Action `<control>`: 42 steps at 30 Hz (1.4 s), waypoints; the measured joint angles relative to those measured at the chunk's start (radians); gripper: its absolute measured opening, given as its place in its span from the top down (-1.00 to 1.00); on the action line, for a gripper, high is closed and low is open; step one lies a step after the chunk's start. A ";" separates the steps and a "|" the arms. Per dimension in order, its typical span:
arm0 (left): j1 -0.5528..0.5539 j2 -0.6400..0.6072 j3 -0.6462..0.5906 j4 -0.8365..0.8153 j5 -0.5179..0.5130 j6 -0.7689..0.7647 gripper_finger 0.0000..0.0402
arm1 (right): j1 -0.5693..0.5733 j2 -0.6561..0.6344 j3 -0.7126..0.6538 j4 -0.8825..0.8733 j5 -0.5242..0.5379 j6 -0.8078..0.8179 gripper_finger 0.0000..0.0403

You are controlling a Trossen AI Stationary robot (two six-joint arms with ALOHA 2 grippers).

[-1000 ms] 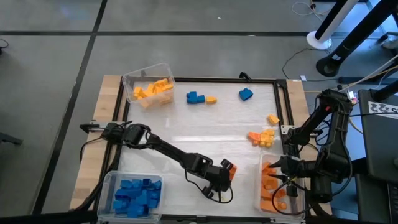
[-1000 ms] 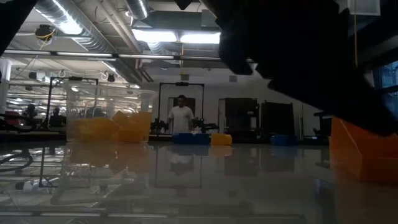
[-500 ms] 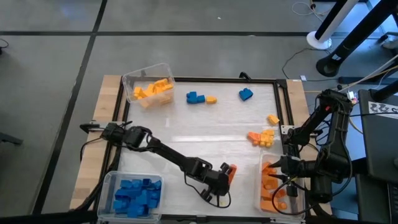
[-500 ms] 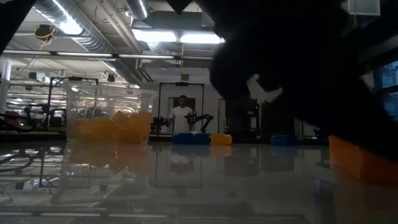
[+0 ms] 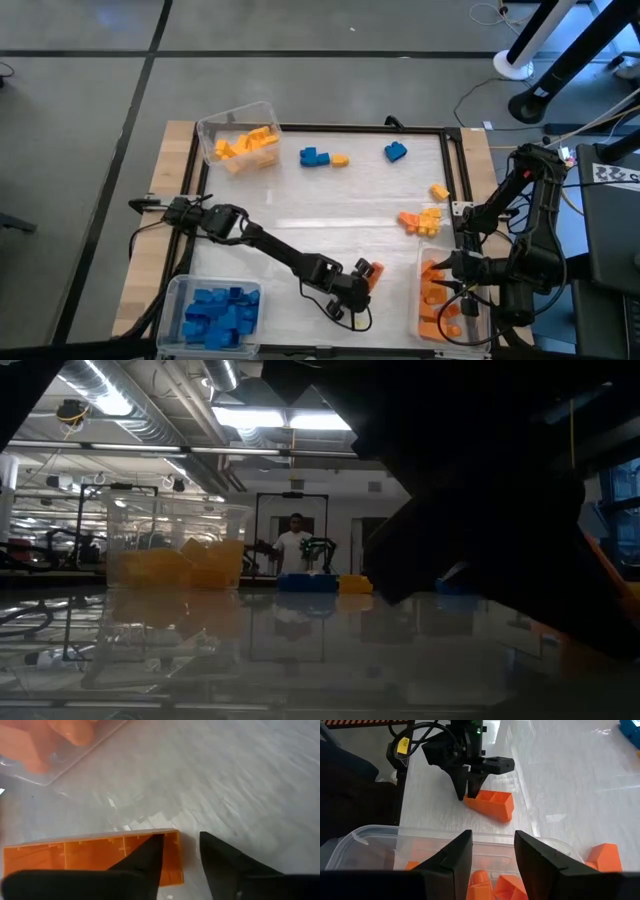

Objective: Sort blocks
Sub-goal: Put the orange game piece into the bottom right transparent bin

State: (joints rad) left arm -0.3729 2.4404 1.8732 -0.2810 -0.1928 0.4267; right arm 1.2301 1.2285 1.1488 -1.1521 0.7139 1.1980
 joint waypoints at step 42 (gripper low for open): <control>0.019 -0.131 0.024 0.693 0.373 -0.252 1.00 | 0.000 -0.096 0.000 -0.078 0.503 -0.108 0.27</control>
State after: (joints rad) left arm -0.3534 2.3099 1.8977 0.4121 0.1804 0.1745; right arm 1.2301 1.1321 1.1492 -1.2301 1.2169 1.0899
